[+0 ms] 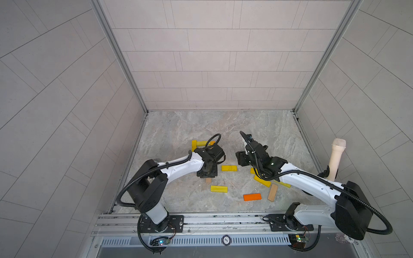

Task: Assemble the number 8 with building blocks
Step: Pick up the building block from the center of the board, then assemble the building block at the center of the board.

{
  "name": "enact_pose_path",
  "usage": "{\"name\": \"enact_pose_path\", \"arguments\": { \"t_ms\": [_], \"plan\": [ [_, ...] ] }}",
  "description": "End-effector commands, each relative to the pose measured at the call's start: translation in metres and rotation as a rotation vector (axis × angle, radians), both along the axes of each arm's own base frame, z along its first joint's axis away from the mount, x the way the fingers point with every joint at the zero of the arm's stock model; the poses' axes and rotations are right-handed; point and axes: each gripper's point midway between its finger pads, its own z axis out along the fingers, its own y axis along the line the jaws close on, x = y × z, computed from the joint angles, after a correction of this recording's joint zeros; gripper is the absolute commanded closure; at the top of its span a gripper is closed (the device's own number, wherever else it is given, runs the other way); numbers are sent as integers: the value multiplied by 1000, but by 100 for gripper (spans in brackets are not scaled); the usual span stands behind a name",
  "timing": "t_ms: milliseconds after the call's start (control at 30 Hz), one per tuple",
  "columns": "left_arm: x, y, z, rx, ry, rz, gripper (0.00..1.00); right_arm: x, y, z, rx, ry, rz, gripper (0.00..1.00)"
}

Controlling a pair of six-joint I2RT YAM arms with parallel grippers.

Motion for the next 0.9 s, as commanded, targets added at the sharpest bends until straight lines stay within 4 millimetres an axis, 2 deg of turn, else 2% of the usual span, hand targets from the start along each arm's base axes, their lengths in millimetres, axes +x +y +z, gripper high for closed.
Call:
{"name": "enact_pose_path", "arguments": {
  "t_ms": [0, 200, 467, 867],
  "plan": [
    [11, 1, 0, 39, 4, -4, 71, -1, -11, 7, 8, -18, -43, 36],
    [37, -15, -6, 40, -1, 10, 70, -4, -20, 11, 12, -27, -68, 37],
    [63, -22, -20, 44, -11, 42, 70, -5, -26, 11, 11, -25, -78, 37],
    [82, -22, -31, 34, -13, 78, 68, -2, -25, 8, 14, -13, -72, 37]
  ]
}}
